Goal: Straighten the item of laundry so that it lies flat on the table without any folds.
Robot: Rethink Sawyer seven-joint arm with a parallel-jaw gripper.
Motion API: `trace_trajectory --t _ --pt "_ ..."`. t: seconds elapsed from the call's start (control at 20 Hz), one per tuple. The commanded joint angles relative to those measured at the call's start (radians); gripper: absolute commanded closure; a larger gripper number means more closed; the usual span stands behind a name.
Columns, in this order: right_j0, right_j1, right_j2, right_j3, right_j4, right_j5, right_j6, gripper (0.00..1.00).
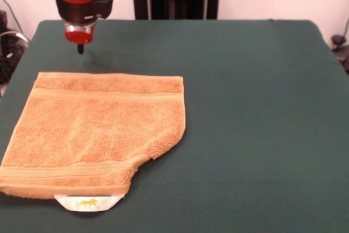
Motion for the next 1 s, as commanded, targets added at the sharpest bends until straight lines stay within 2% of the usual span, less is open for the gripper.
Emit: trace_trajectory --t 0.05,0.35,1.0 --pt "-0.017 -0.049 0.149 -0.008 0.093 -0.026 0.114 0.00" --pt "-0.007 -0.077 0.142 -0.063 0.110 -0.010 0.128 0.00" --pt "0.034 -0.074 0.125 -0.152 0.163 0.063 0.181 0.00"
